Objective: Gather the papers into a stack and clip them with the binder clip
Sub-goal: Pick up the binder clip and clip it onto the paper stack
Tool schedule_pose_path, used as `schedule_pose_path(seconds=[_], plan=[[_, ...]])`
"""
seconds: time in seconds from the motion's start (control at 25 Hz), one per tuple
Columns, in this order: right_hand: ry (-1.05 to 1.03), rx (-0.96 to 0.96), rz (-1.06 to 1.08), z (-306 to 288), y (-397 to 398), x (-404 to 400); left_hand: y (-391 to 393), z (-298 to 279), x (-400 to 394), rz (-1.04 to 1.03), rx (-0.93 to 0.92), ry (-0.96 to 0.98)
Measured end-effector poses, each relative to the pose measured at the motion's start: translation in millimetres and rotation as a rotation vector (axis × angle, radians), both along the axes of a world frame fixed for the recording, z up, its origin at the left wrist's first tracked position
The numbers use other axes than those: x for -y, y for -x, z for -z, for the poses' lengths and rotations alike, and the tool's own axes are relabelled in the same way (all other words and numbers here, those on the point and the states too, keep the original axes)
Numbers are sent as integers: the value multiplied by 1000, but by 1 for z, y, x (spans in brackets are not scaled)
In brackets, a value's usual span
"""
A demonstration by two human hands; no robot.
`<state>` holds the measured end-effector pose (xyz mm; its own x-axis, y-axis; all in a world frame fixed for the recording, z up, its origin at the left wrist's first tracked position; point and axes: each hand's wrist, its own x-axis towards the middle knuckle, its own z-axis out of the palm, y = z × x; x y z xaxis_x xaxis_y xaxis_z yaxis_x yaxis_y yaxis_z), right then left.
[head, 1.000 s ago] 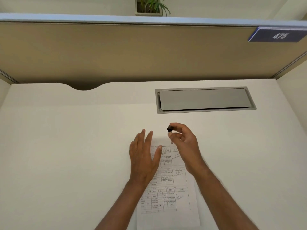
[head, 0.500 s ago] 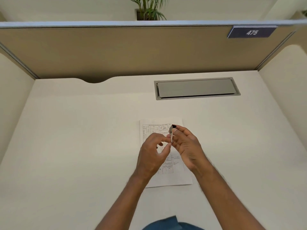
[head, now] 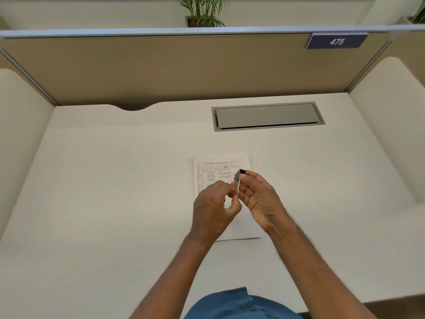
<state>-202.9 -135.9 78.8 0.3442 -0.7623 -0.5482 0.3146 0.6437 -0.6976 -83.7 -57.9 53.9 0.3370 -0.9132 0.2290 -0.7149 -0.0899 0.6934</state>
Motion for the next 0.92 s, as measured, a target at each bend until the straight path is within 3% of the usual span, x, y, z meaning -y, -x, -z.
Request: schedule_pose_path(seconds=[0.16,0.4,0.6,0.72,0.92], plan=[[-37,42,-12,-3,2,-6,0,-7,-4,-9,-53,27],[-80,66,-161,-8,4,-19,-28,-11,3,-112,-343,48],[-74,0,-274,-9,1,-21,-34,-13,2,110,-489,-65],[-19,-95,-310,-8,5,-15,-36,-10,1,213,-495,-116],[344,-522,-375,-13,6,-14,-35,-8,4,41,-665,-94]])
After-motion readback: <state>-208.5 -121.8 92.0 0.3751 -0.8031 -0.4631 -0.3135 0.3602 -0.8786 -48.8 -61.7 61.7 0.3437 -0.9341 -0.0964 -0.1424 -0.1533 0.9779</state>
